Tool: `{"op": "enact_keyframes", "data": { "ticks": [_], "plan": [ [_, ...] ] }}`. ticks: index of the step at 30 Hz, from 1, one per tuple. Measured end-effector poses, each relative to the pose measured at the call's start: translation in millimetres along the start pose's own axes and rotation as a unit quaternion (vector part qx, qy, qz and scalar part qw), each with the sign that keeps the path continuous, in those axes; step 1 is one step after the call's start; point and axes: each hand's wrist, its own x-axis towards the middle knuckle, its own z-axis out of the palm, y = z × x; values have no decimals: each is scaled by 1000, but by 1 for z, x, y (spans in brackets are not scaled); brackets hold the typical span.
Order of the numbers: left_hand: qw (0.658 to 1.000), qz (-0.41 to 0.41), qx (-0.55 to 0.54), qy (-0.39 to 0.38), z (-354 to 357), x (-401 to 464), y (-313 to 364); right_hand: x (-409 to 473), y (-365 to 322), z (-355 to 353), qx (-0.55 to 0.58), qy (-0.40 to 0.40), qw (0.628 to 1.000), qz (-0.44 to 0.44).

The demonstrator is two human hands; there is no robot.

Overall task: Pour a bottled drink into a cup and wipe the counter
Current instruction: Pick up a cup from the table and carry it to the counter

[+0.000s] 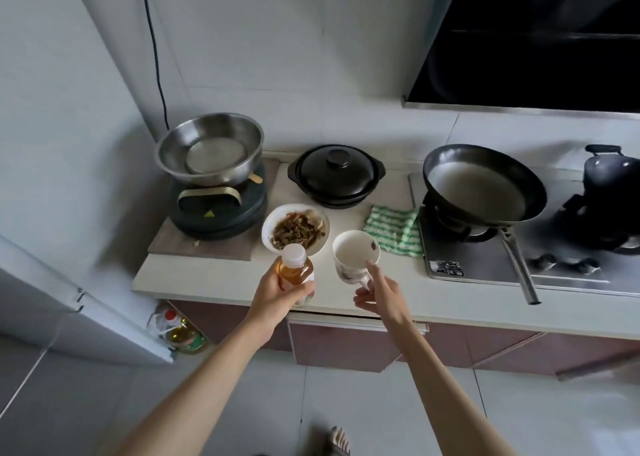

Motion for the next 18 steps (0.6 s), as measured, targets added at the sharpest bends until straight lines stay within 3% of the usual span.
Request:
{"op": "enact_keyframes", "data": {
  "ticks": [8, 18],
  "plan": [
    [995, -75, 61, 9, 27, 52, -49, 60, 47, -9, 22, 35, 992, 122],
    [995, -92, 40, -23, 42, 124, -98, 109, 58, -2, 25, 73, 987, 142]
  ]
}}
